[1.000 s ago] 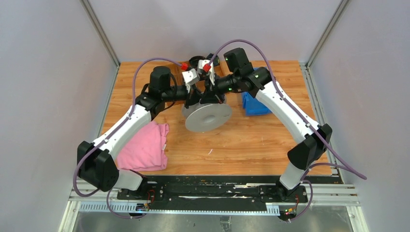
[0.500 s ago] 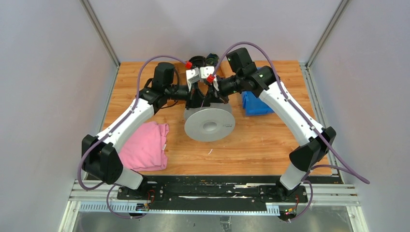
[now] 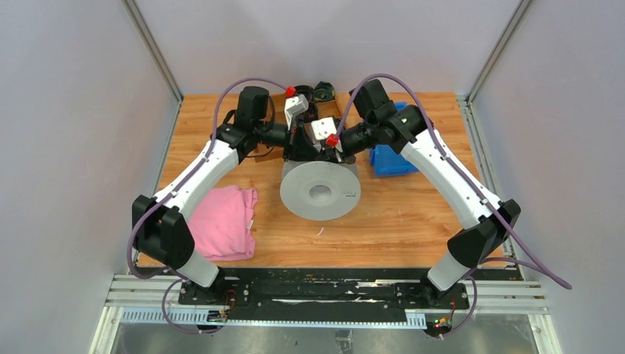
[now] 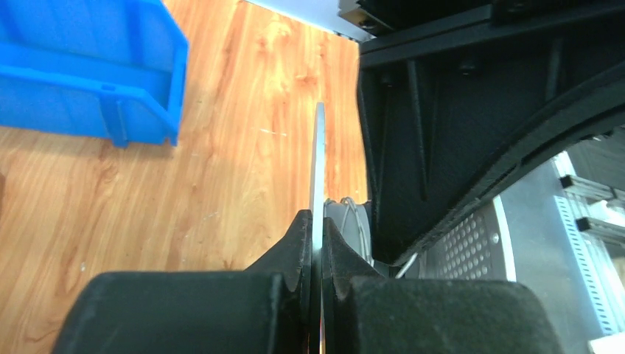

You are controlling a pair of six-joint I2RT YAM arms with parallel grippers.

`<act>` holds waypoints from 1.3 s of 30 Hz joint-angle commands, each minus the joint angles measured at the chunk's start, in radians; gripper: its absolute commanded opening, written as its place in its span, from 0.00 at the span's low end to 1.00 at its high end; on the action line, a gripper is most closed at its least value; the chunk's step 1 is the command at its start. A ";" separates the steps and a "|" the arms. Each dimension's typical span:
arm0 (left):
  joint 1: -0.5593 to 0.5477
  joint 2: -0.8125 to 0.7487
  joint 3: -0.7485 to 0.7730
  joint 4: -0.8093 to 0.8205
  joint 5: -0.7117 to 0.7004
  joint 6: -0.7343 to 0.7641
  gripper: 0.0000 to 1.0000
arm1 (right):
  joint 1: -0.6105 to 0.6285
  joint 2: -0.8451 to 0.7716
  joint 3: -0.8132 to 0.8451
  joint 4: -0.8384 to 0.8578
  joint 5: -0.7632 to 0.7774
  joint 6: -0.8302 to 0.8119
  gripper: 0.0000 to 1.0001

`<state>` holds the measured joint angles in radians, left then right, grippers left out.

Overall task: Wrap the cables
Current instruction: Wrap the cable around the cable reel.

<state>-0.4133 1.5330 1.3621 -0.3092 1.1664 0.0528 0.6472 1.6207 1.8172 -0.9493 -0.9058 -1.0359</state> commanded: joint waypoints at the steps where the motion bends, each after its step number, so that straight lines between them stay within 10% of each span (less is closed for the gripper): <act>1: 0.011 0.007 0.086 -0.048 0.080 -0.020 0.00 | 0.012 -0.035 -0.039 -0.088 -0.058 -0.094 0.01; 12: 0.008 0.012 0.174 -0.412 0.105 0.288 0.00 | 0.013 -0.041 -0.055 -0.116 -0.013 -0.231 0.01; 39: 0.001 -0.011 0.169 -0.419 0.042 0.334 0.00 | 0.047 -0.069 -0.140 0.087 0.374 -0.123 0.19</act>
<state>-0.4068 1.5532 1.4914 -0.7136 1.1049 0.4084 0.6838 1.5772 1.7042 -0.9329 -0.6594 -1.1721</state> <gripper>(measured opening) 0.037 0.173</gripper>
